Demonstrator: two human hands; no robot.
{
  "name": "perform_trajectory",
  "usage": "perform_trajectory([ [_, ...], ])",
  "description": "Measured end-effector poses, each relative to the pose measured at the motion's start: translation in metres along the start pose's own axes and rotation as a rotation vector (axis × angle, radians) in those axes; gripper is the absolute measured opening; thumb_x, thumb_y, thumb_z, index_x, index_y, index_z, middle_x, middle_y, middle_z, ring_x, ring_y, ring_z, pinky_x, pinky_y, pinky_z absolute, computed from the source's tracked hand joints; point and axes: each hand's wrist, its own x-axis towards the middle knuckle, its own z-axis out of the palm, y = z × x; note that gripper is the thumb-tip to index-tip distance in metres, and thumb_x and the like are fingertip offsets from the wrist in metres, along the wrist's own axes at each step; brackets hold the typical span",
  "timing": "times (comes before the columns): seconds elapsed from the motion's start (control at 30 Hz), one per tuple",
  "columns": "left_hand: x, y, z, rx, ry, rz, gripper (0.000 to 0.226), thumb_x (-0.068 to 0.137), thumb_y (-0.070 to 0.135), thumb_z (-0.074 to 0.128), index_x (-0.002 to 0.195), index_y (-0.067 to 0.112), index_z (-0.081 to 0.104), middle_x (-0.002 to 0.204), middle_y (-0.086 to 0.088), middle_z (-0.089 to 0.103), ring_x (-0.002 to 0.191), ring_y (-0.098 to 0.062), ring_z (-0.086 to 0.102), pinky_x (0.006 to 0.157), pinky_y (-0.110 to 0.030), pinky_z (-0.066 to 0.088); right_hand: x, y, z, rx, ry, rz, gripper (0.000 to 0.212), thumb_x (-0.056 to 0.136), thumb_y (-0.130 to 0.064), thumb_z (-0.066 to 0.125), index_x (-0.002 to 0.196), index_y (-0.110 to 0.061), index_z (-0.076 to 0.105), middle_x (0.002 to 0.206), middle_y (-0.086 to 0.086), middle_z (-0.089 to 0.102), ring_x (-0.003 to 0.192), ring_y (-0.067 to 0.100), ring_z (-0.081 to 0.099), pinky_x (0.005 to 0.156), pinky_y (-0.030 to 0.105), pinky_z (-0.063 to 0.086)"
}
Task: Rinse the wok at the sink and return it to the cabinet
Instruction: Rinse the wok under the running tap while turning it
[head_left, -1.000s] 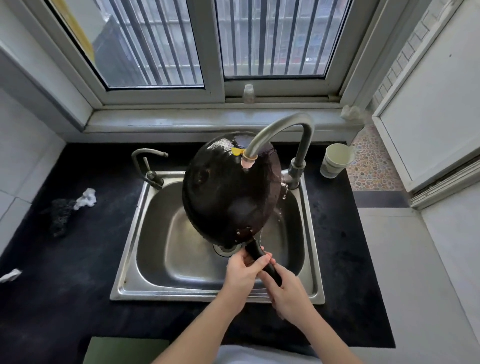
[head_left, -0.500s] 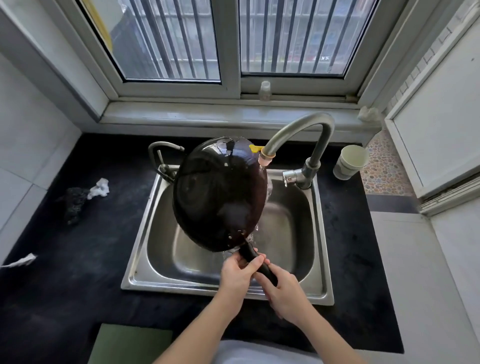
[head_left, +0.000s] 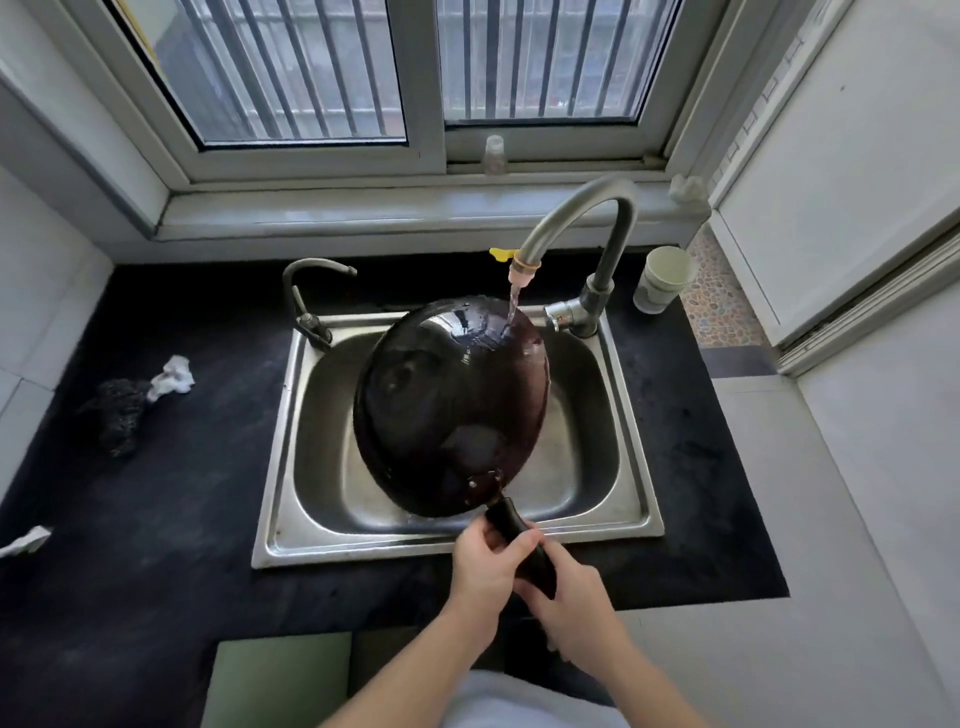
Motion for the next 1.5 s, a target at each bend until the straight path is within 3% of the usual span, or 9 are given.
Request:
perform_trajectory([
  [0.07,-0.003,-0.002,-0.004,0.027,0.005,0.013,0.015,0.083,0.001,0.073,0.098,0.005,0.069,0.091,-0.006,0.077,0.083,-0.009,0.073,0.067,-0.017,0.056,-0.006,-0.003,0.008,-0.034,0.035,0.032,0.046,0.093,-0.024,0.065,0.137,-0.027,0.05,0.089,-0.005,0.071,0.059,0.01,0.067,0.048,0.021,0.053],
  [0.23,-0.01,-0.009,-0.012,0.106,0.043,0.056,0.018,0.084,0.009,0.074,0.1,0.015,0.069,0.092,0.003,0.077,0.084,-0.001,0.071,0.073,-0.017,0.056,-0.024,-0.018,0.032,-0.314,0.159,0.049,0.028,0.098,-0.038,0.052,0.124,-0.028,0.052,0.105,-0.007,0.071,0.094,0.014,0.069,0.074,0.029,0.054],
  [0.4,-0.011,-0.008,-0.017,0.107,0.05,0.071,0.022,0.083,0.013,0.076,0.103,0.017,0.068,0.096,0.004,0.076,0.093,-0.007,0.071,0.079,-0.021,0.057,-0.023,-0.023,0.045,-0.297,0.213,0.103,0.017,0.099,-0.041,0.049,0.107,-0.027,0.054,0.093,-0.008,0.071,0.078,0.009,0.066,0.07,0.03,0.057],
  [0.6,-0.012,-0.009,-0.025,0.178,-0.015,0.082,0.033,0.082,0.021,0.078,0.108,0.03,0.059,0.103,0.013,0.066,0.097,-0.001,0.062,0.074,-0.015,0.049,-0.025,-0.01,0.052,-0.072,0.186,0.115,0.021,0.097,-0.033,0.057,0.115,-0.023,0.063,0.096,-0.008,0.073,0.086,0.009,0.068,0.078,0.029,0.059],
  [0.67,-0.01,-0.008,-0.025,0.162,-0.036,0.07,0.034,0.08,0.021,0.079,0.109,0.025,0.062,0.102,0.01,0.069,0.097,-0.003,0.063,0.072,-0.015,0.049,-0.028,-0.01,0.05,0.007,0.181,0.094,0.019,0.097,-0.029,0.06,0.114,-0.021,0.065,0.093,-0.01,0.072,0.085,0.007,0.068,0.074,0.022,0.056],
  [0.8,-0.008,-0.012,-0.024,0.086,-0.133,0.026,0.021,0.082,0.014,0.076,0.102,0.017,0.071,0.097,-0.005,0.077,0.099,-0.022,0.071,0.091,-0.036,0.057,-0.031,-0.007,0.05,0.105,0.193,0.072,0.008,0.096,-0.024,0.062,0.103,-0.028,0.064,0.084,-0.013,0.071,0.08,0.001,0.068,0.066,0.015,0.054],
  [0.9,-0.007,-0.014,-0.019,0.075,-0.186,0.027,0.014,0.087,0.01,0.071,0.099,0.015,0.073,0.096,-0.01,0.077,0.096,-0.027,0.072,0.087,-0.034,0.058,-0.03,-0.001,0.049,0.147,0.202,0.111,0.005,0.096,-0.025,0.062,0.097,-0.03,0.064,0.082,-0.012,0.072,0.078,0.001,0.068,0.067,0.016,0.055],
  [1.1,-0.003,-0.014,-0.005,0.171,-0.219,0.054,0.013,0.089,0.012,0.069,0.102,0.012,0.072,0.094,-0.007,0.076,0.091,-0.017,0.072,0.079,-0.024,0.056,-0.023,0.014,0.043,0.195,0.192,0.162,0.008,0.096,-0.027,0.062,0.094,-0.024,0.069,0.081,-0.004,0.074,0.077,0.01,0.069,0.074,0.034,0.06],
  [1.5,0.009,-0.012,0.019,0.258,-0.218,0.065,0.015,0.086,0.015,0.072,0.102,0.015,0.071,0.094,-0.002,0.077,0.09,-0.009,0.073,0.073,-0.019,0.056,-0.012,0.027,0.019,0.249,0.157,0.169,0.011,0.097,-0.029,0.061,0.091,-0.023,0.068,0.078,-0.001,0.073,0.071,0.012,0.068,0.064,0.024,0.054],
])
